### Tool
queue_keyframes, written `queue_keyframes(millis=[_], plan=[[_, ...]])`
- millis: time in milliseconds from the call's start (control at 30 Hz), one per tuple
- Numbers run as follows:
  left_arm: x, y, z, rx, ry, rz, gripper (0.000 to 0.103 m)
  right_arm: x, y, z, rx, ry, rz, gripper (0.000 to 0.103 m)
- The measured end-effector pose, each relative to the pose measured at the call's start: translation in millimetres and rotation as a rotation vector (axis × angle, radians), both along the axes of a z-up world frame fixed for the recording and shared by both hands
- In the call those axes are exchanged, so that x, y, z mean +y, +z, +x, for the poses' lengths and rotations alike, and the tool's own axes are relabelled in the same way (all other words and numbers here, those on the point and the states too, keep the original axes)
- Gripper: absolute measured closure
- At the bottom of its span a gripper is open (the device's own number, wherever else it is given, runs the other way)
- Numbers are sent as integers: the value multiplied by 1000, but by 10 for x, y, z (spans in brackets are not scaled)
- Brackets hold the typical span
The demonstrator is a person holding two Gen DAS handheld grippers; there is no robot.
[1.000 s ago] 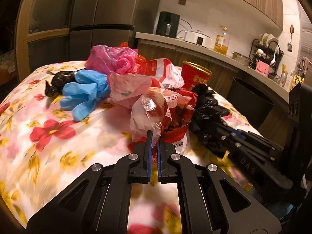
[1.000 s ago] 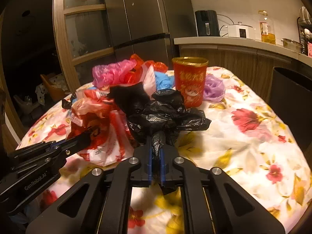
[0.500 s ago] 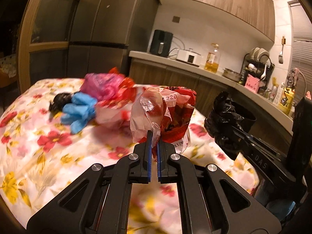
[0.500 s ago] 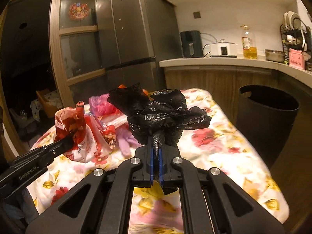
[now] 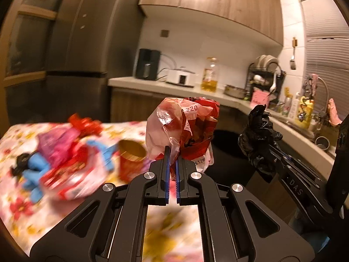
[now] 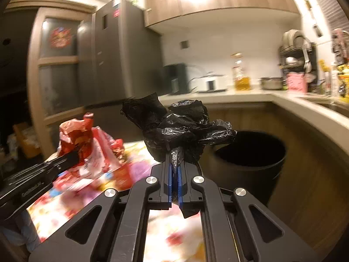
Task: Collect trash
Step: 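Lift both held bags and carry them over the black trash bin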
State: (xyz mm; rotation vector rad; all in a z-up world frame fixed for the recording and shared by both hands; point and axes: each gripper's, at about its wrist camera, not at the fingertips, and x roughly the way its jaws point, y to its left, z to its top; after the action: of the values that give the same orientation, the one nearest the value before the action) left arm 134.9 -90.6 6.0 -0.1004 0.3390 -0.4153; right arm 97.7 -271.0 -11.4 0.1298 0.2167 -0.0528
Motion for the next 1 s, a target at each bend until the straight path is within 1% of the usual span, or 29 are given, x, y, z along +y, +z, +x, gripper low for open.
queue_keyframes(millis=[133, 267, 433, 733, 1000], plan=[[-381, 98, 229, -18, -53, -10, 100, -316, 93, 144, -31, -89, 3, 98], [-789, 132, 488, -28, -104, -10, 100, -567, 141, 309, -47, -134, 7, 98], [-1188, 101, 767, -23, -143, 1, 100, -837, 141, 509, -48, -169, 29, 98], [-1654, -12, 1102, -9, -174, 33, 100, -1114, 79, 792, -27, -200, 55, 98], [-1839, -104, 1286, 16, -191, 35, 100, -1242, 51, 923, -21, -195, 57, 98]])
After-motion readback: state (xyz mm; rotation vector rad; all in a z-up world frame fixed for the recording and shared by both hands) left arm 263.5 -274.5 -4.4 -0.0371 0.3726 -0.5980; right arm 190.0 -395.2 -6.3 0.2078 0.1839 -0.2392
